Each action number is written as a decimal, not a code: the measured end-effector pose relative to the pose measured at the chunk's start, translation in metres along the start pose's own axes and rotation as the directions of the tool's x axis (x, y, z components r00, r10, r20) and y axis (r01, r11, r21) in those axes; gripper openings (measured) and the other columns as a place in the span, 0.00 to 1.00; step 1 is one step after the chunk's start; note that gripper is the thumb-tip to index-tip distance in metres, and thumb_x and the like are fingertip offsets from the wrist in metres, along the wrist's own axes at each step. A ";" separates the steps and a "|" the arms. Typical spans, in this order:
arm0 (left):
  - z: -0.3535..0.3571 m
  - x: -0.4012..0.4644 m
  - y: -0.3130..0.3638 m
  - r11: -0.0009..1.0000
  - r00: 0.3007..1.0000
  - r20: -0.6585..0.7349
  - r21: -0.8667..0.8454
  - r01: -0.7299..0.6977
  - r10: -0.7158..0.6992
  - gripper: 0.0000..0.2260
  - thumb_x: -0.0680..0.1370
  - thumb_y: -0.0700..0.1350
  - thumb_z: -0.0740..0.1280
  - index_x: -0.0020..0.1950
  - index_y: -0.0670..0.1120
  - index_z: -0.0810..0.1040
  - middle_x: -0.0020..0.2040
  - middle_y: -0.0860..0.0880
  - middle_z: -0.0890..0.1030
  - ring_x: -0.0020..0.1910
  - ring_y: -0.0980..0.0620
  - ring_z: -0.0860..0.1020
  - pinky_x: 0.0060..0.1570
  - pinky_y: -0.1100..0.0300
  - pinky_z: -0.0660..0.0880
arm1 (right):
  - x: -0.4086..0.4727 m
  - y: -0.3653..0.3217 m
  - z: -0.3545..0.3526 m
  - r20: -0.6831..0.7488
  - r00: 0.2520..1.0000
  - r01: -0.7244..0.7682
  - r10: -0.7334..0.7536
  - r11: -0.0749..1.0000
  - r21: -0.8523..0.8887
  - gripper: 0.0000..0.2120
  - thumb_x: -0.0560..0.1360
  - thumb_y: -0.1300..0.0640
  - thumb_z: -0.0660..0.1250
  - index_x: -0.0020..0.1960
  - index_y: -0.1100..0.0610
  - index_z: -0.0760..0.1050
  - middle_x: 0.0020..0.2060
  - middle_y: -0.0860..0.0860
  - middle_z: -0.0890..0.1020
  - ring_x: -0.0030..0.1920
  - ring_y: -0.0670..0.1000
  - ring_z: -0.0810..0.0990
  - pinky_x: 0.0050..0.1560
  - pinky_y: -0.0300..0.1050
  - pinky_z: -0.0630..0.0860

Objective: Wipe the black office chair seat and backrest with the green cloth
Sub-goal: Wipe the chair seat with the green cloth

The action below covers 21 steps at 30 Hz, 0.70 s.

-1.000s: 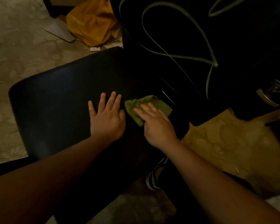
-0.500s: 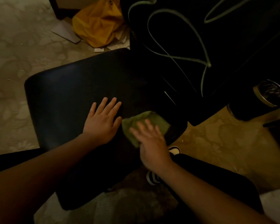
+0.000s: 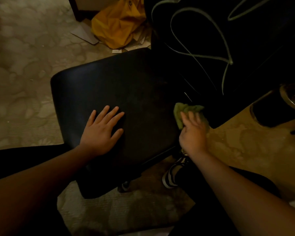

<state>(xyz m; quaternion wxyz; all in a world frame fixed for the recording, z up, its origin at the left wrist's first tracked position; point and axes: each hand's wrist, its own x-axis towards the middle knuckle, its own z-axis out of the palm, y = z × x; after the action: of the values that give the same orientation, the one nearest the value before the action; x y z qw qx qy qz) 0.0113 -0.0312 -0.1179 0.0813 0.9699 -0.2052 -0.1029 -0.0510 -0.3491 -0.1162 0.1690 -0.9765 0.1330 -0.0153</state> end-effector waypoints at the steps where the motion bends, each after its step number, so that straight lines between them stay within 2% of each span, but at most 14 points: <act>1: 0.001 -0.001 0.003 1.000 1.000 -0.010 -0.003 0.008 -0.008 0.28 0.82 0.65 0.50 0.82 0.61 0.50 0.83 0.57 0.47 0.81 0.54 0.40 0.78 0.44 0.37 | -0.009 -0.013 0.002 0.028 0.999 0.044 -0.044 0.999 -0.006 0.30 0.77 0.62 0.58 0.77 0.47 0.59 0.77 0.52 0.60 0.78 0.57 0.51 0.77 0.58 0.50; 3: 0.004 -0.004 0.009 0.999 0.999 -0.034 -0.027 0.018 -0.019 0.29 0.82 0.65 0.47 0.82 0.60 0.51 0.83 0.57 0.48 0.81 0.53 0.41 0.78 0.43 0.38 | -0.029 -0.042 0.004 0.107 0.980 0.171 -0.168 0.985 -0.013 0.33 0.76 0.62 0.60 0.77 0.46 0.58 0.78 0.51 0.59 0.78 0.55 0.49 0.77 0.55 0.47; 6: 0.010 -0.008 0.018 0.997 0.995 -0.090 -0.073 0.037 -0.043 0.29 0.81 0.64 0.43 0.82 0.58 0.55 0.83 0.56 0.52 0.82 0.53 0.43 0.79 0.43 0.40 | -0.060 -0.086 0.008 0.250 0.890 0.393 -0.381 0.919 0.000 0.35 0.74 0.62 0.63 0.78 0.46 0.57 0.78 0.48 0.57 0.78 0.53 0.48 0.76 0.55 0.43; 10: 0.012 -0.012 0.036 0.984 0.987 -0.124 -0.156 0.083 -0.102 0.30 0.81 0.63 0.40 0.82 0.57 0.59 0.83 0.55 0.55 0.82 0.53 0.44 0.78 0.44 0.40 | -0.075 -0.092 0.013 0.287 0.796 0.541 -0.534 0.839 0.062 0.29 0.75 0.60 0.61 0.75 0.47 0.63 0.77 0.47 0.60 0.78 0.51 0.48 0.77 0.53 0.44; 14: 0.011 -0.011 0.053 0.978 0.990 -0.045 -0.167 0.124 -0.133 0.30 0.81 0.65 0.43 0.82 0.58 0.55 0.83 0.55 0.50 0.82 0.52 0.41 0.78 0.43 0.39 | -0.048 -0.056 0.002 0.319 0.776 0.538 -0.544 0.835 0.117 0.28 0.78 0.61 0.55 0.75 0.44 0.62 0.77 0.43 0.60 0.78 0.45 0.50 0.77 0.49 0.46; 19: 0.001 -0.012 0.022 0.999 0.998 -0.051 -0.020 0.030 -0.031 0.27 0.81 0.65 0.49 0.81 0.62 0.56 0.83 0.55 0.55 0.82 0.47 0.49 0.77 0.42 0.47 | -0.014 -0.015 -0.002 0.210 0.888 0.392 -0.409 0.912 0.119 0.28 0.77 0.66 0.56 0.74 0.49 0.66 0.75 0.48 0.66 0.77 0.51 0.57 0.76 0.56 0.56; 21: -0.005 -0.014 -0.004 0.996 0.995 -0.052 0.003 0.089 -0.088 0.29 0.79 0.66 0.48 0.80 0.63 0.56 0.83 0.54 0.55 0.81 0.45 0.50 0.76 0.42 0.48 | 0.004 -0.001 -0.004 0.180 0.928 0.312 -0.327 0.944 0.108 0.28 0.78 0.67 0.56 0.74 0.49 0.66 0.75 0.49 0.65 0.77 0.52 0.57 0.77 0.51 0.53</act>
<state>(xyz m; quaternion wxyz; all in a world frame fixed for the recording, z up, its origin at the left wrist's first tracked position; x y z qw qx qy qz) 0.0015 -0.0216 -0.1119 0.0793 0.9806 -0.1601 -0.0806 -0.0477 -0.3510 -0.1118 0.2143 -0.9745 -0.0457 0.0482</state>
